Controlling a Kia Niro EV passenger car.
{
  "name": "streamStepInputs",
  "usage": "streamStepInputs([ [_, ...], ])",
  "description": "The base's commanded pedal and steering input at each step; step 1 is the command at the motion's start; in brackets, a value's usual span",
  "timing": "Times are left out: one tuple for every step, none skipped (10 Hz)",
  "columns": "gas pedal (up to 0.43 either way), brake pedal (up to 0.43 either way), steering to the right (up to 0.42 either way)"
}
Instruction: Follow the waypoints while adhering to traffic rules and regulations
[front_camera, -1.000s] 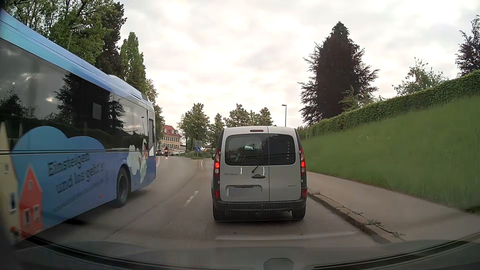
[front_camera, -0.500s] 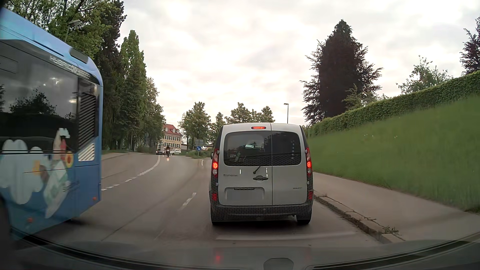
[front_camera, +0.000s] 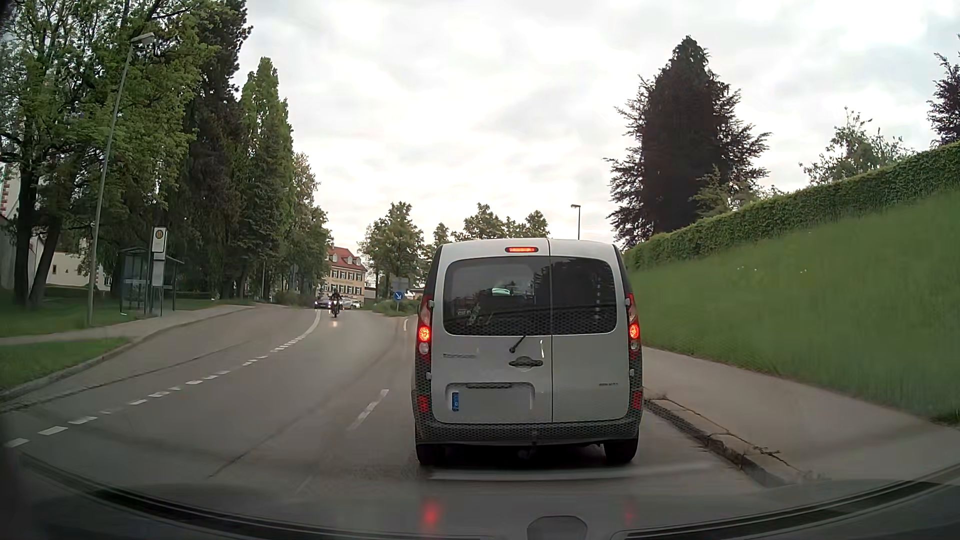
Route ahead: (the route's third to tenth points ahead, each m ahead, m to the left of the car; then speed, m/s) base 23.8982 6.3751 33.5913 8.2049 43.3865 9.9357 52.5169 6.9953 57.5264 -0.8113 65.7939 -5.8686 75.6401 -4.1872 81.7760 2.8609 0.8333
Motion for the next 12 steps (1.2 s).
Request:
streamStepInputs([
  [0.000, 0.183, -0.031],
  [0.000, 0.189, -0.031],
  [0.000, 0.195, -0.031],
  [0.000, 0.195, -0.032],
  [0.000, 0.195, -0.033],
  [0.000, 0.195, -0.033],
  [0.000, 0.195, -0.033],
  [0.000, 0.195, -0.033],
  [0.000, 0.195, -0.033],
  [0.000, 0.201, -0.034],
  [0.000, 0.201, -0.034],
  [0.000, 0.207, -0.034],
])
